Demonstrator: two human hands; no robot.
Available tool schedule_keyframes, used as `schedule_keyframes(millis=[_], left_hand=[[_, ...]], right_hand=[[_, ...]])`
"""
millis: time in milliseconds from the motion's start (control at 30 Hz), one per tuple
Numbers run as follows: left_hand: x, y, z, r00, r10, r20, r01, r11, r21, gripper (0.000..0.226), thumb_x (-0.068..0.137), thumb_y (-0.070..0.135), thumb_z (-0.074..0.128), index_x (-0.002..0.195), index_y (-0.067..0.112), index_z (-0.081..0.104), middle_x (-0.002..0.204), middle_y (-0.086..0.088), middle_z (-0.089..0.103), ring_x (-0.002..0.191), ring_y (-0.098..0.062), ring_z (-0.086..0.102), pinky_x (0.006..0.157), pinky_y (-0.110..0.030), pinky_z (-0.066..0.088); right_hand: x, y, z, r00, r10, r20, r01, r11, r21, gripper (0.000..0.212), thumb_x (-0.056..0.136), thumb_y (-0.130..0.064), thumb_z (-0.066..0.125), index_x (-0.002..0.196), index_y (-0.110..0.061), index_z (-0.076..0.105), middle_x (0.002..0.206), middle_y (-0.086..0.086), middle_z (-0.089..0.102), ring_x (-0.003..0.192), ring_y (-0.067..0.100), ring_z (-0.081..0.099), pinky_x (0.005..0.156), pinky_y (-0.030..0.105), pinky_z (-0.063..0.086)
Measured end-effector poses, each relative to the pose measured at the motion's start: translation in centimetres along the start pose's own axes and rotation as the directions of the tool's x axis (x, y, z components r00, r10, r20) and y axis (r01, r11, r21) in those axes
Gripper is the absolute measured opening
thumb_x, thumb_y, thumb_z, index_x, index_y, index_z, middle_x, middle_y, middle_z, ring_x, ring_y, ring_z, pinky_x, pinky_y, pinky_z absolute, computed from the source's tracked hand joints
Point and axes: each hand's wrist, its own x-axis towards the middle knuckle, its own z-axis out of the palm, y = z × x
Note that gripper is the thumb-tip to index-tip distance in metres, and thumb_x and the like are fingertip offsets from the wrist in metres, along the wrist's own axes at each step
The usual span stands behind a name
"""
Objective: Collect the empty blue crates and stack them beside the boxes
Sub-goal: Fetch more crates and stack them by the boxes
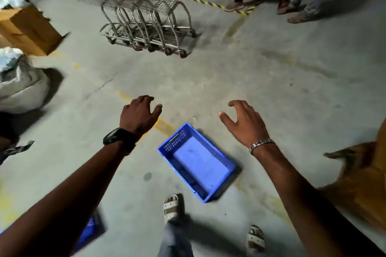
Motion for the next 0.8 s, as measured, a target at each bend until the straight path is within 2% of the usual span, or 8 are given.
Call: schedule_keyframes(millis=[133, 233, 333, 433, 533, 633, 800], left_hand=[[7.7, -2.3, 10.4, 0.985, 0.104, 0.138, -0.110, 0.993, 0.035, 0.052, 0.102, 0.052, 0.046, 0.139, 0.018, 0.057, 0.146, -0.005, 0.056, 0.131, -0.030, 0.053, 0.101, -0.044, 0.040], [13.1, -4.6, 20.7, 0.943, 0.190, 0.272, -0.211, 0.976, 0.048, 0.050, 0.102, 0.051, 0.046, 0.138, 0.017, 0.058, 0.146, -0.007, 0.056, 0.131, -0.032, 0.053, 0.102, -0.045, 0.039], [16.2, -7.5, 30.6, 0.905, 0.255, 0.341, -0.289, 0.956, 0.051, 0.050, 0.103, 0.051, 0.046, 0.136, 0.015, 0.060, 0.144, -0.009, 0.057, 0.128, -0.035, 0.055, 0.101, -0.047, 0.041], [17.1, -10.5, 39.6, 0.865, 0.288, 0.412, -0.333, 0.942, 0.042, 0.058, 0.103, 0.058, 0.040, 0.135, 0.014, 0.061, 0.142, -0.013, 0.058, 0.124, -0.039, 0.057, 0.097, -0.049, 0.043], [16.8, -13.3, 47.2, 0.819, 0.318, 0.477, -0.385, 0.922, 0.046, 0.057, 0.103, 0.057, 0.041, 0.135, 0.014, 0.060, 0.142, -0.016, 0.057, 0.123, -0.041, 0.057, 0.097, -0.051, 0.044], [17.1, -15.7, 53.7, 0.795, 0.363, 0.486, -0.439, 0.897, 0.049, 0.052, 0.104, 0.051, 0.043, 0.134, 0.012, 0.059, 0.141, -0.019, 0.056, 0.122, -0.045, 0.056, 0.097, -0.053, 0.044], [19.3, -18.7, 62.4, 0.857, 0.272, 0.438, -0.301, 0.954, -0.005, 0.066, 0.106, 0.055, 0.036, 0.144, 0.002, 0.047, 0.145, -0.030, 0.048, 0.130, -0.051, 0.047, 0.104, -0.057, 0.040]], right_hand=[[1.3, 5.9, 9.8, 0.965, 0.259, -0.032, -0.255, 0.962, 0.096, 0.042, 0.091, -0.047, 0.061, 0.121, -0.018, 0.057, 0.128, 0.001, 0.059, 0.117, 0.026, 0.056, 0.094, 0.038, 0.044], [0.0, 11.5, 19.8, 0.884, 0.460, -0.081, -0.450, 0.885, 0.119, 0.041, 0.091, -0.045, 0.063, 0.119, -0.016, 0.058, 0.125, 0.003, 0.061, 0.115, 0.028, 0.058, 0.092, 0.040, 0.046], [-2.5, 16.4, 29.7, 0.792, 0.598, -0.123, -0.583, 0.801, 0.139, 0.046, 0.089, -0.049, 0.061, 0.115, -0.012, 0.061, 0.117, 0.008, 0.064, 0.109, 0.032, 0.061, 0.089, 0.044, 0.049], [-5.9, 19.9, 38.5, 0.711, 0.697, -0.097, -0.679, 0.716, 0.164, 0.058, 0.087, -0.060, 0.050, 0.114, -0.010, 0.062, 0.113, 0.010, 0.064, 0.107, 0.032, 0.061, 0.091, 0.044, 0.048], [-9.1, 22.5, 45.0, 0.600, 0.798, -0.052, -0.782, 0.599, 0.174, 0.051, 0.090, -0.049, 0.060, 0.117, -0.007, 0.060, 0.116, 0.016, 0.062, 0.109, 0.034, 0.058, 0.093, 0.041, 0.044], [-11.6, 25.2, 50.3, 0.530, 0.847, -0.041, -0.831, 0.529, 0.172, 0.044, 0.093, -0.040, 0.064, 0.118, -0.004, 0.058, 0.118, 0.018, 0.060, 0.111, 0.034, 0.057, 0.093, 0.038, 0.040], [-14.3, 29.4, 58.7, 0.421, 0.899, -0.119, -0.859, 0.437, 0.265, 0.050, 0.090, -0.038, 0.067, 0.122, -0.002, 0.053, 0.120, 0.019, 0.057, 0.110, 0.034, 0.056, 0.090, 0.034, 0.039]])
